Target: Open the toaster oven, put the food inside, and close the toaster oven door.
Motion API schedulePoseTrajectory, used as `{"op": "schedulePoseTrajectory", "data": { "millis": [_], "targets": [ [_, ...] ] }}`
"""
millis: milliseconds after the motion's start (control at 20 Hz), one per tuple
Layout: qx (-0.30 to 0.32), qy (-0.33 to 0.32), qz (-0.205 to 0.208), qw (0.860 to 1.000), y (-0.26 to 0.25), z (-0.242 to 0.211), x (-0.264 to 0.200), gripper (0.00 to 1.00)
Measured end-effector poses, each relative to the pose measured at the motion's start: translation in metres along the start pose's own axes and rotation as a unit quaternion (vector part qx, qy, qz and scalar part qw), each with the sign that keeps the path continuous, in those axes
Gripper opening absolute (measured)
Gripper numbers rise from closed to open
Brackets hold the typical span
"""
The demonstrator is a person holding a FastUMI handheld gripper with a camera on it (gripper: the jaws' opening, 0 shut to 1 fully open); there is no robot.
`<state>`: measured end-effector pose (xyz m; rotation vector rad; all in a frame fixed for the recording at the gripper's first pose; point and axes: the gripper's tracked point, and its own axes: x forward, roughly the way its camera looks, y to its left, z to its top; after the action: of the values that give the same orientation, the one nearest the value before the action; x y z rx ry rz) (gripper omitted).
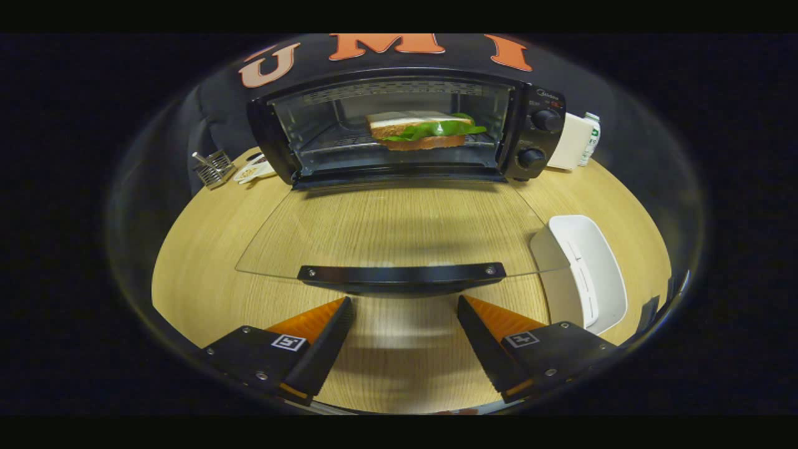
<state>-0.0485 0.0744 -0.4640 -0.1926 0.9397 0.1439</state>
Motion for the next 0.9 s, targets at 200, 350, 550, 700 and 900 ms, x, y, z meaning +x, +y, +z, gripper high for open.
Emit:
{"op": "schedulePoseTrajectory", "data": {
  "millis": [200,350,550,700,900],
  "targets": [
    [0.002,-0.005,0.005,1.000,0.000,0.008,-0.010,0.99],
    [0.004,-0.014,0.011,1.000,0.002,0.022,-0.026,0.99],
    [0.014,-0.037,0.012,0.999,0.001,0.051,-0.044,0.99],
    [0.021,-0.067,0.019,0.997,0.006,0.081,-0.056,0.99],
    [0.008,-0.110,0.011,0.994,0.006,0.123,-0.067,0.99]
  ]
}}
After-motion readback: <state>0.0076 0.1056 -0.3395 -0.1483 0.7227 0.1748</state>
